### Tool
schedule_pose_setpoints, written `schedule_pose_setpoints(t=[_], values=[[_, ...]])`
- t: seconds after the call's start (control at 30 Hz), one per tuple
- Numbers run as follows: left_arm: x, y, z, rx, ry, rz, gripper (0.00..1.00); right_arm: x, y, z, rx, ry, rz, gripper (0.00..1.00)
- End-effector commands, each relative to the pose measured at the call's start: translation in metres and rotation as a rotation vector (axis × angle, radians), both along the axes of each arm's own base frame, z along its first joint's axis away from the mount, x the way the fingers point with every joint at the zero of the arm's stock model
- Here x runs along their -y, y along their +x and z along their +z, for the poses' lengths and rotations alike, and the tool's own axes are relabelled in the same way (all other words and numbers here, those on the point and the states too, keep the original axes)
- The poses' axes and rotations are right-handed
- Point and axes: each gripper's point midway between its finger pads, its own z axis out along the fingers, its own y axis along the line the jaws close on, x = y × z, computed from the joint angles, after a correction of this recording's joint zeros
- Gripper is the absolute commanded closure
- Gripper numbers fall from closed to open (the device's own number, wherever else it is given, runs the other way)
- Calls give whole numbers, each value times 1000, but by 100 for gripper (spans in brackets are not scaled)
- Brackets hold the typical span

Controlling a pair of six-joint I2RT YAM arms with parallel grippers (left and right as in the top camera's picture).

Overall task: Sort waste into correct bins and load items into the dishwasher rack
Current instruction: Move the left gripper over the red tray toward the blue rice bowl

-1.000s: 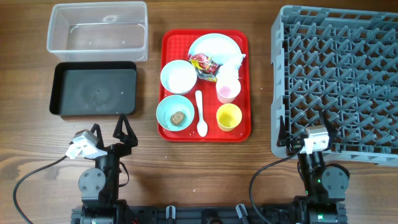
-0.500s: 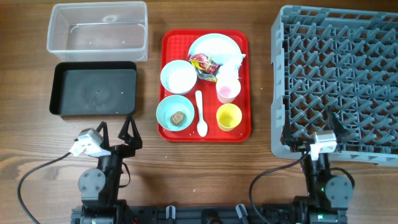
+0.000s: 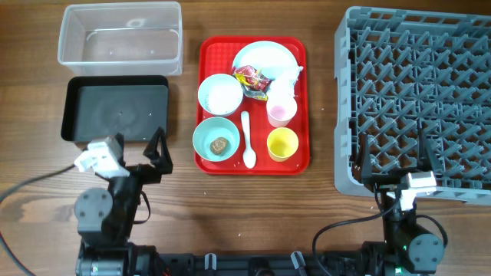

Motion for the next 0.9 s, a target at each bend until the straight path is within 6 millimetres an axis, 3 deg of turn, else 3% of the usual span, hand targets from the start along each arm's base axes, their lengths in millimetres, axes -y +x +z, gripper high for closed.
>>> schedule_pose_setpoints(t=[0.0,0.2,0.47,0.63,0.7,0.87], values=[[9,16,10,-61,56,-66,0,-3,-5,11,20,14,24,0],[9,46,4,-254,47,-75,0,-9,7,14,-46,4,56,0],[9,61,32,-266,47,-75,0,-39,67,60,-336,-26,242,0],[20,85,50,-324,27,-138,0,-53,105,82,-588,4,346,0],[29,94,49,-402,45,-209,0,-54,114,81,-698,28,360,0],[35,120,25,-659,93,-265,0,-85,120,73,-906,89,589,0]])
